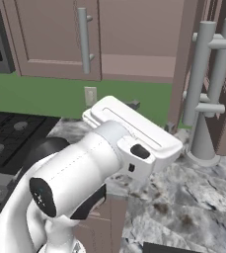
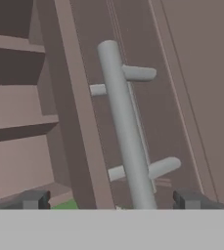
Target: Open the cabinet. Pick the peach and apple from the cabinet and place them into the bowl. Then close the cabinet.
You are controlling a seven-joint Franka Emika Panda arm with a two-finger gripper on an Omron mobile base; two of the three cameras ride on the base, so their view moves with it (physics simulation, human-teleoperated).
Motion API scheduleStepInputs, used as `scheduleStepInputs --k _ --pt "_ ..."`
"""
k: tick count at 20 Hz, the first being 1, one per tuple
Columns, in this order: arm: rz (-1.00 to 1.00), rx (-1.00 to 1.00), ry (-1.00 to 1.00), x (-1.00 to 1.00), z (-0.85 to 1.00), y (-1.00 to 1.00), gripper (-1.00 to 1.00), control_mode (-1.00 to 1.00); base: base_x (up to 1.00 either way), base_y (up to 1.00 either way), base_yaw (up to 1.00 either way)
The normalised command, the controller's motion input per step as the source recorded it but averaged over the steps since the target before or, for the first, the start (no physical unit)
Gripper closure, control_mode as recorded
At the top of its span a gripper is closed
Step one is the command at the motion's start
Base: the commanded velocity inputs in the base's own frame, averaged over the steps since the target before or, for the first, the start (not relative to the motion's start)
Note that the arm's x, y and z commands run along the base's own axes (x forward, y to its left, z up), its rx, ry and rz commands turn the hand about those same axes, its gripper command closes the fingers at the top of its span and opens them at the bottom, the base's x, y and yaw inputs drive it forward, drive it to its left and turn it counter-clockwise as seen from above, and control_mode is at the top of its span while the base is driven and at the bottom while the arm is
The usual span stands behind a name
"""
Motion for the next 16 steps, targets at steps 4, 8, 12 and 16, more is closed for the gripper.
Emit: scheduleStepInputs --k 4,8,12,16 --pt "-0.03 0.0 0.0 0.05 0.0 -0.02 -1.0 -1.0 0.0 0.0 0.0" --pt "0.0 -0.03 0.02 0.0 -0.13 0.0 -1.0 -1.0 0.0 0.0 0.0" --pt "0.0 -0.03 0.04 -0.04 -0.25 0.0 -1.0 -1.0 0.0 0.0 0.0" --pt "0.01 -0.03 0.06 -0.04 -0.29 0.0 -1.0 -1.0 0.0 0.0 0.0"
